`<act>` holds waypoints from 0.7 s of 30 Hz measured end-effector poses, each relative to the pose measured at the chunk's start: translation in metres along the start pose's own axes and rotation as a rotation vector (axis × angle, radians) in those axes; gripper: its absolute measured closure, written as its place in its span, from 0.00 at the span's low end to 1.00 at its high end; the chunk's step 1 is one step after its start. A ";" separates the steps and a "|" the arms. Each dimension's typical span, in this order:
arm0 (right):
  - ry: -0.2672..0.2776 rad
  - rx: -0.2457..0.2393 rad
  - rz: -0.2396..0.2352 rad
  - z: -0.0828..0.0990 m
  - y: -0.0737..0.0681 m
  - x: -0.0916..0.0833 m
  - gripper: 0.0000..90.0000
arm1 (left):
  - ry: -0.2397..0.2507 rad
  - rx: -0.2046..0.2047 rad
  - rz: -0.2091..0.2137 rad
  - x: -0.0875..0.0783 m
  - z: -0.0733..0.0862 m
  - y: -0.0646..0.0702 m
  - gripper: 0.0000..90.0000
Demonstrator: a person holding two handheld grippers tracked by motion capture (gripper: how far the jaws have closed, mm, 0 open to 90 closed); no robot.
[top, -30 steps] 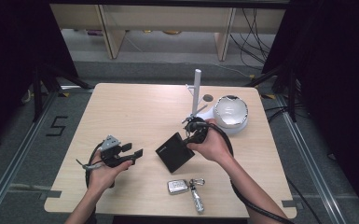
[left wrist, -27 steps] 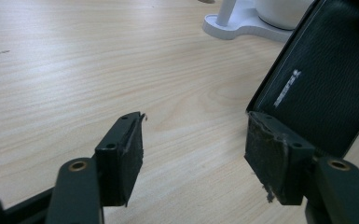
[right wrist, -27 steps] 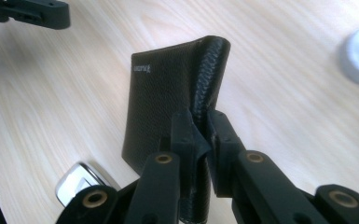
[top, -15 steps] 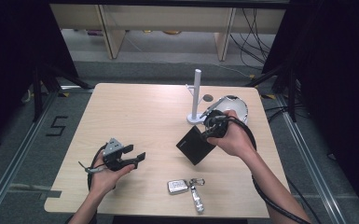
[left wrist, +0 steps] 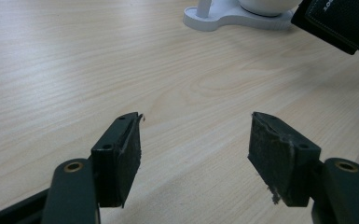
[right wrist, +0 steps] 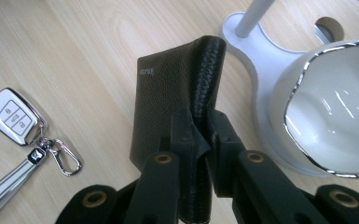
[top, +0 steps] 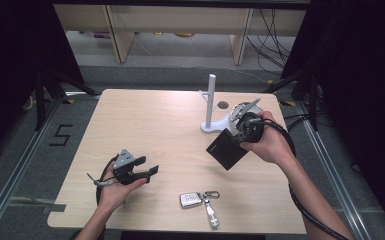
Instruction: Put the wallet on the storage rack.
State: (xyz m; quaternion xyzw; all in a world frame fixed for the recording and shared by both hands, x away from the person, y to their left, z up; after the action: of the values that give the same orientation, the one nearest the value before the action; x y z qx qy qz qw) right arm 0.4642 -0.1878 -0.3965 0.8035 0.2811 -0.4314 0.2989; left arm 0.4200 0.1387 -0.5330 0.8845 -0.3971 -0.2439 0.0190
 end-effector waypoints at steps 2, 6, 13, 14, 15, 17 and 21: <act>-0.001 -0.013 0.005 0.002 0.004 -0.004 0.92 | -0.004 0.006 -0.005 0.000 0.000 0.000 0.38; -0.009 -0.024 0.020 0.004 0.010 -0.007 0.92 | -0.007 0.007 -0.006 0.000 0.000 0.001 0.38; -0.019 -0.065 0.056 0.008 0.021 -0.011 0.92 | -0.005 0.011 0.005 0.000 0.000 0.001 0.38; -0.026 -0.062 0.056 0.009 0.022 -0.011 0.92 | -0.004 0.012 0.002 0.000 0.000 0.001 0.38; -0.024 -0.070 0.062 0.009 0.023 -0.011 0.92 | -0.008 0.014 -0.003 0.000 0.000 0.001 0.38; -0.031 -0.078 0.071 0.011 0.026 -0.012 0.92 | -0.010 0.018 -0.003 0.000 0.000 0.001 0.38; -0.031 -0.082 0.074 0.013 0.029 -0.013 0.92 | -0.016 0.018 -0.006 0.001 0.001 0.001 0.38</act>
State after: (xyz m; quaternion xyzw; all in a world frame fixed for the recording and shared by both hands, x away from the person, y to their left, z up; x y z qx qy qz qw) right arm 0.4723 -0.2187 -0.3842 0.7934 0.2640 -0.4206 0.3519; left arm 0.4190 0.1374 -0.5334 0.8839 -0.3967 -0.2474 0.0075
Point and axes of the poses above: each handheld gripper's, and its own axes: x roughly forward along the jaws, z roughly out of its underside, y roughly to its right, the point moved 6 cm from there along x, roughly forward along the jaws, and after that the axes turned 8 degrees about z, right-handed, at the moved point
